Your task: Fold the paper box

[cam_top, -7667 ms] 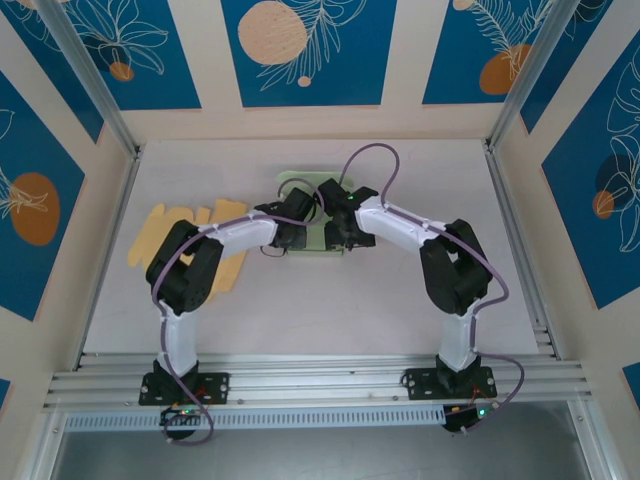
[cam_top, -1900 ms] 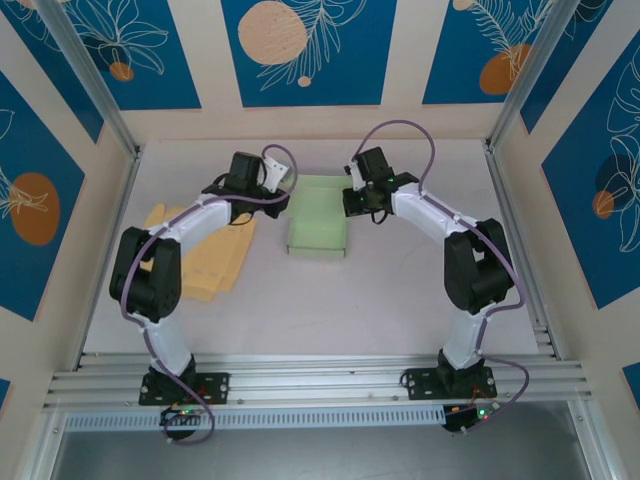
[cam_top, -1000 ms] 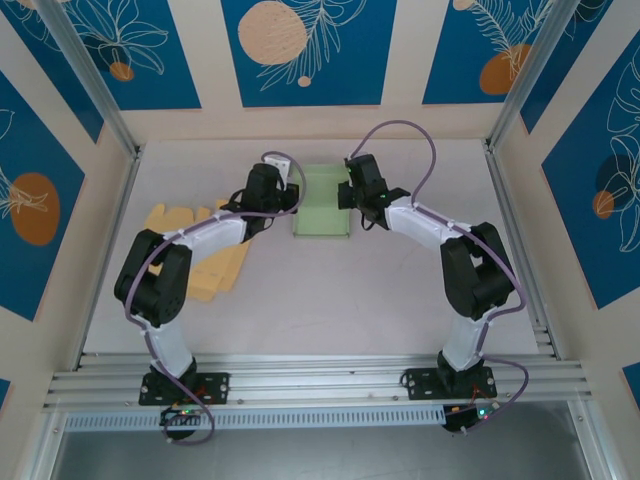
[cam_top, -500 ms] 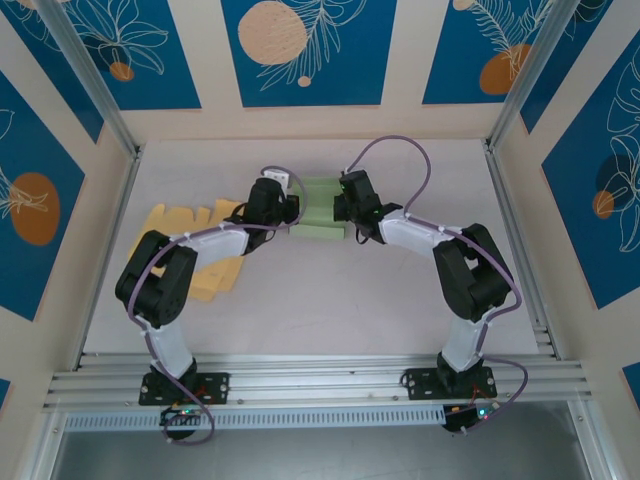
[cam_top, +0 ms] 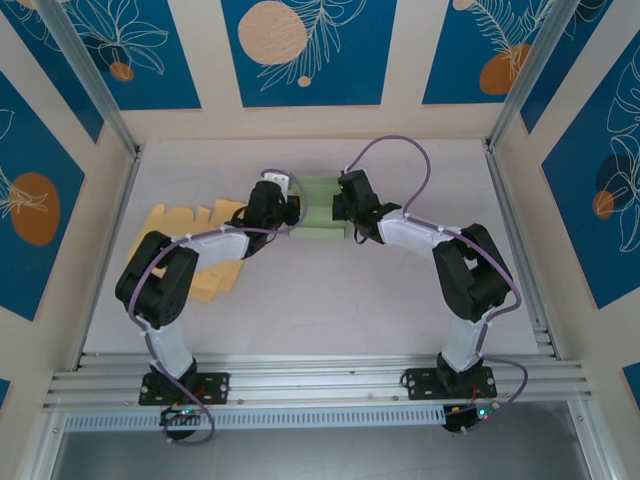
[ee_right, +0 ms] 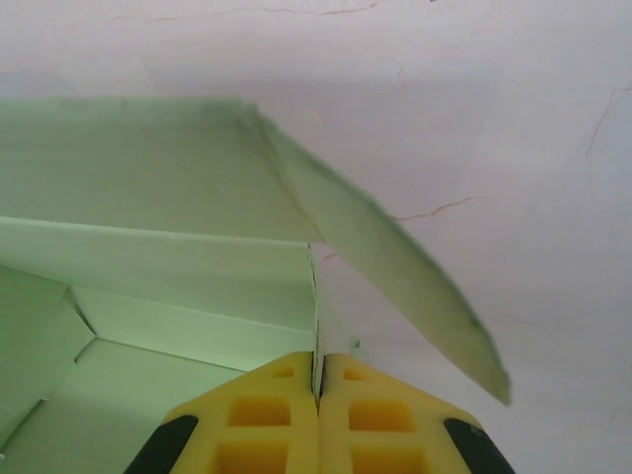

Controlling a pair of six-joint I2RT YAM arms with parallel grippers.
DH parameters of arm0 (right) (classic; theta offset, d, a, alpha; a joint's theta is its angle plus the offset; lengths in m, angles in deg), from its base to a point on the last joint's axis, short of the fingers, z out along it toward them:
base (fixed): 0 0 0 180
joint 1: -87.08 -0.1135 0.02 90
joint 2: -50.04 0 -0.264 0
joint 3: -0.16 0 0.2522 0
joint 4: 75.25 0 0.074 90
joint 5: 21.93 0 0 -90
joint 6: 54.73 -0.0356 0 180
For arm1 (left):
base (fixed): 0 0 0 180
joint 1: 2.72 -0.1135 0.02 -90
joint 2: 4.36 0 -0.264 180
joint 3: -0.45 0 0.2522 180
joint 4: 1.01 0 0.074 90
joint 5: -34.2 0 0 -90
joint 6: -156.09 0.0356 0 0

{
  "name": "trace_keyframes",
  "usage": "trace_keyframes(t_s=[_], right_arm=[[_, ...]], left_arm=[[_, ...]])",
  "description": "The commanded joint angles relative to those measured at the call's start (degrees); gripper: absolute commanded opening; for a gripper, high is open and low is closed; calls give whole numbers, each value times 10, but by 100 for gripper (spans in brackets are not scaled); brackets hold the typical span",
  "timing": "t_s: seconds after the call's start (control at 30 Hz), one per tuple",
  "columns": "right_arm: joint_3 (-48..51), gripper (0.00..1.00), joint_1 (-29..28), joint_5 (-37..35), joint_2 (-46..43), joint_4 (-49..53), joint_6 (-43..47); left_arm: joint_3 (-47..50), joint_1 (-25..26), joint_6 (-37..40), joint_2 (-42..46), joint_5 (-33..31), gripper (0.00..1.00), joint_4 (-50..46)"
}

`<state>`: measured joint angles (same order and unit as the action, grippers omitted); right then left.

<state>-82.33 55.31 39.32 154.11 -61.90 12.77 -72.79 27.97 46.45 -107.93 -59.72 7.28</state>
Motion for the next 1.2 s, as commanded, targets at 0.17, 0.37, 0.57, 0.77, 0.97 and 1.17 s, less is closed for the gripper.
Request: trace_keyframes(t_s=[0.17, 0.37, 0.57, 0.77, 0.97, 1.17], right_arm=[[-73, 1, -20, 51, 26, -45, 5], [-69, 1, -21, 58, 41, -51, -17], [-10, 1, -22, 51, 18, -65, -32], [68, 1, -22, 43, -25, -84, -16], [136, 1, -23, 39, -55, -119, -8], [189, 1, -36, 18, -75, -160, 4]], left_arm=[[14, 52, 4, -4, 41, 0, 36], [18, 60, 5, -8, 33, 0, 38], [26, 63, 6, -4, 20, 0, 33], [41, 62, 8, 14, 1, 0, 20], [71, 62, 2, 26, 4, 0, 26], [120, 62, -9, 56, 18, 14, 54]])
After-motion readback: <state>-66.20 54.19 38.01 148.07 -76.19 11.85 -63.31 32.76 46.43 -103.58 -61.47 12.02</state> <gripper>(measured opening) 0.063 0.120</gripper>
